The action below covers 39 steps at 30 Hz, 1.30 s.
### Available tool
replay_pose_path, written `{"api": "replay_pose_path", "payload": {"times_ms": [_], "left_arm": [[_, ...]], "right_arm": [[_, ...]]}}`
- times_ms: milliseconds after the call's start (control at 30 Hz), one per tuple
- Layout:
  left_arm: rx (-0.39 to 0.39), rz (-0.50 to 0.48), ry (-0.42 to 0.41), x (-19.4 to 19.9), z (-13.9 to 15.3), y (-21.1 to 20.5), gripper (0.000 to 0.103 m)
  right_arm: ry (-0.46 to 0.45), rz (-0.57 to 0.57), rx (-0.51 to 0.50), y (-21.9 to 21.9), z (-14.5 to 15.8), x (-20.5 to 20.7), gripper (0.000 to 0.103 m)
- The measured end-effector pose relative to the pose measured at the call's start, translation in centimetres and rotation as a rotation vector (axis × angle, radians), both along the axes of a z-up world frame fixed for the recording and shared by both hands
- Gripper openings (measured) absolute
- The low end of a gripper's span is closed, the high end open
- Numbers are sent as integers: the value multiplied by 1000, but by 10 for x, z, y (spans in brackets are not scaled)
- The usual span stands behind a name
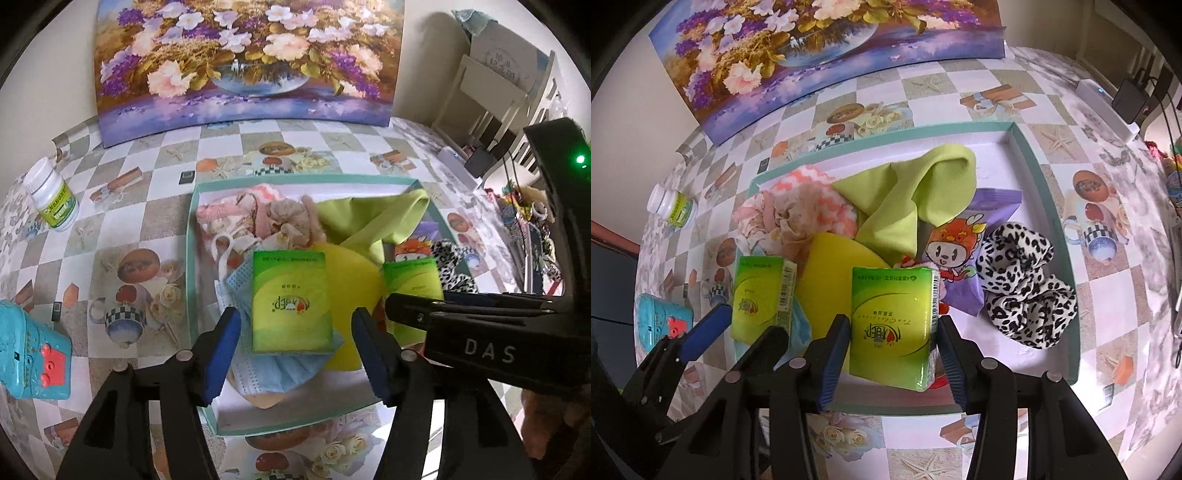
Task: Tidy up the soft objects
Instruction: 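Lower both tissue packs into the tray and open both grippers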
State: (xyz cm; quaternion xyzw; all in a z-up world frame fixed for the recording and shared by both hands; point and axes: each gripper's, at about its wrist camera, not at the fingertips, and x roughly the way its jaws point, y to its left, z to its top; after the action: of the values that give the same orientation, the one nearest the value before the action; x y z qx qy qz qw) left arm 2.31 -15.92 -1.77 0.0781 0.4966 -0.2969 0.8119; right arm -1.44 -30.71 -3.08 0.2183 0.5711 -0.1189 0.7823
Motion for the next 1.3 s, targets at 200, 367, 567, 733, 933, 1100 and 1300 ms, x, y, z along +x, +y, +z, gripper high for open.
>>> {"api": "replay_pose_path", "payload": {"times_ms": [200, 367, 567, 733, 933, 1100, 1300], "left_arm": [[-21, 19, -21, 2, 11, 7, 67], [-20, 63, -25, 8, 14, 17, 67], [20, 179, 8, 23, 4, 36, 87], [46, 255, 5, 30, 0, 50, 90], [88, 323, 3, 38, -4, 65, 99], [96, 335, 4, 40, -5, 69, 99], [122, 311, -16, 35, -2, 65, 99]], "right_arm": [[-28, -9, -27, -1, 13, -3, 63], [-40, -17, -51, -1, 20, -5, 63], [-6, -16, -86, 1, 15, -2, 74], [18, -12, -127, 3, 11, 0, 92], [11, -21, -152, 4, 14, 1, 103], [18, -13, -161, 6, 13, 2, 103], [22, -5, -179, 12, 16, 0, 103]]}}
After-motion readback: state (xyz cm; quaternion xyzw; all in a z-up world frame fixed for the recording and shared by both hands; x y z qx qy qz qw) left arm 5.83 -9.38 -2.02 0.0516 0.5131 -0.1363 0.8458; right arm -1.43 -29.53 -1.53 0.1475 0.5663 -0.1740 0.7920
